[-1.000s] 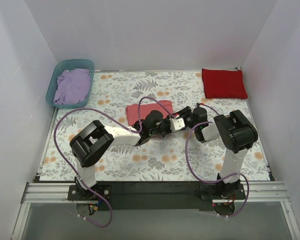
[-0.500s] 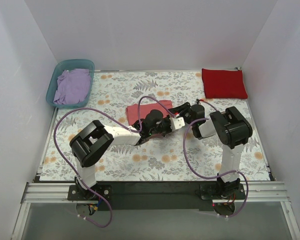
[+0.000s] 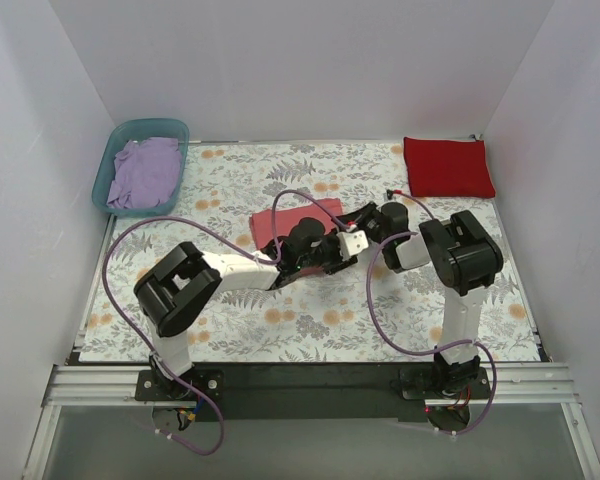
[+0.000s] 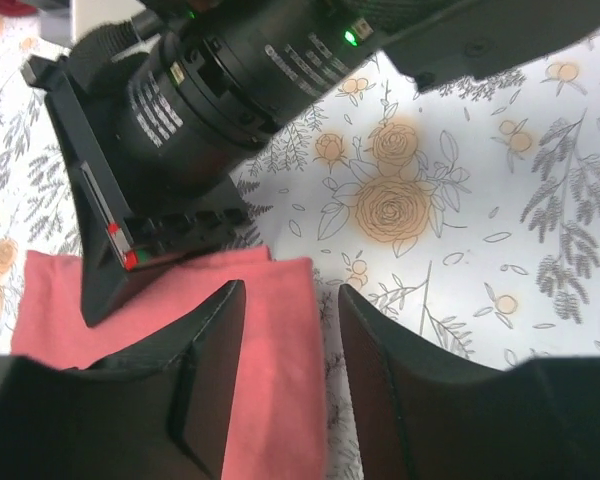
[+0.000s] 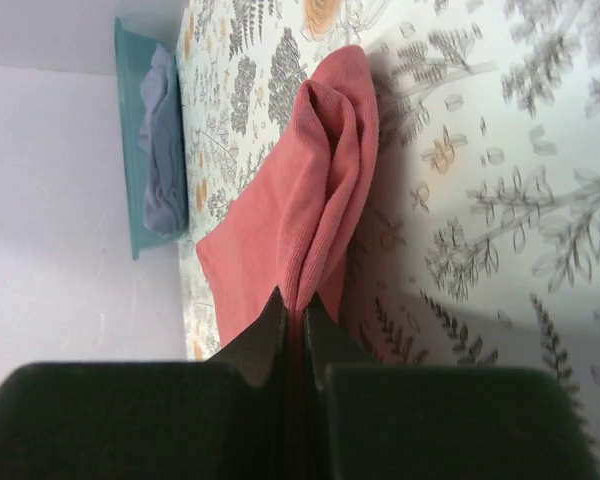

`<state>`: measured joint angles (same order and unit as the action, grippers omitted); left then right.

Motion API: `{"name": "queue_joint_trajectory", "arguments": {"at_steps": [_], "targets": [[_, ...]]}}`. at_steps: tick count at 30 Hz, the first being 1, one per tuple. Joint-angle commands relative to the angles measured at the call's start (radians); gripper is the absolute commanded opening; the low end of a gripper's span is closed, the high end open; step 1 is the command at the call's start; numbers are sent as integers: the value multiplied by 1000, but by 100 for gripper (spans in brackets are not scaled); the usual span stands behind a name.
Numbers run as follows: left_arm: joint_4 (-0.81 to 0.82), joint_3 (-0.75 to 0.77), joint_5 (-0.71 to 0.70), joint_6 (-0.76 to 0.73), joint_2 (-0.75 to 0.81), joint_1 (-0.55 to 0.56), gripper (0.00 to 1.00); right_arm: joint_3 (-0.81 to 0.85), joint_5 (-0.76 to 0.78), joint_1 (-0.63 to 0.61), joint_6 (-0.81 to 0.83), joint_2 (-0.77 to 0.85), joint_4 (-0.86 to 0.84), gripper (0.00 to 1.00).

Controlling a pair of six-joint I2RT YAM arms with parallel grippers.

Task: Fold and stack the t-shirts
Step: Neatly place the folded tshirt to the corner

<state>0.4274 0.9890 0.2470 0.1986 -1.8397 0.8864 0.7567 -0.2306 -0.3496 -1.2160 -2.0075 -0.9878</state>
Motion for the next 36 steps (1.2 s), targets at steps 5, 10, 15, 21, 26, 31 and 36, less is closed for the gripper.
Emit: {"name": "queue_joint_trajectory", "arguments": {"at_steps": [5, 10, 15, 21, 26, 31, 36], "targets": [[-275, -15, 26, 188, 295, -121, 51, 286, -243, 156, 422, 24, 345, 1], [-421, -24, -18, 290, 393, -187, 72, 545, -291, 222, 800, -8, 696, 1], [-516, -52, -46, 338, 438, -218, 78, 846, -257, 273, 1125, -94, 937, 1], [-509, -88, -55, 357, 465, -219, 78, 1087, -159, 307, 1279, -172, 1100, 1], [-509, -113, -52, 346, 491, -219, 78, 1188, -89, 322, 1348, -168, 1149, 1], [-532, -124, -58, 332, 511, -219, 79, 1193, -75, 324, 1400, -131, 1167, 1], [-544, -128, -69, 335, 522, -219, 84, 1217, -52, 327, 1440, -102, 1180, 1]]}}
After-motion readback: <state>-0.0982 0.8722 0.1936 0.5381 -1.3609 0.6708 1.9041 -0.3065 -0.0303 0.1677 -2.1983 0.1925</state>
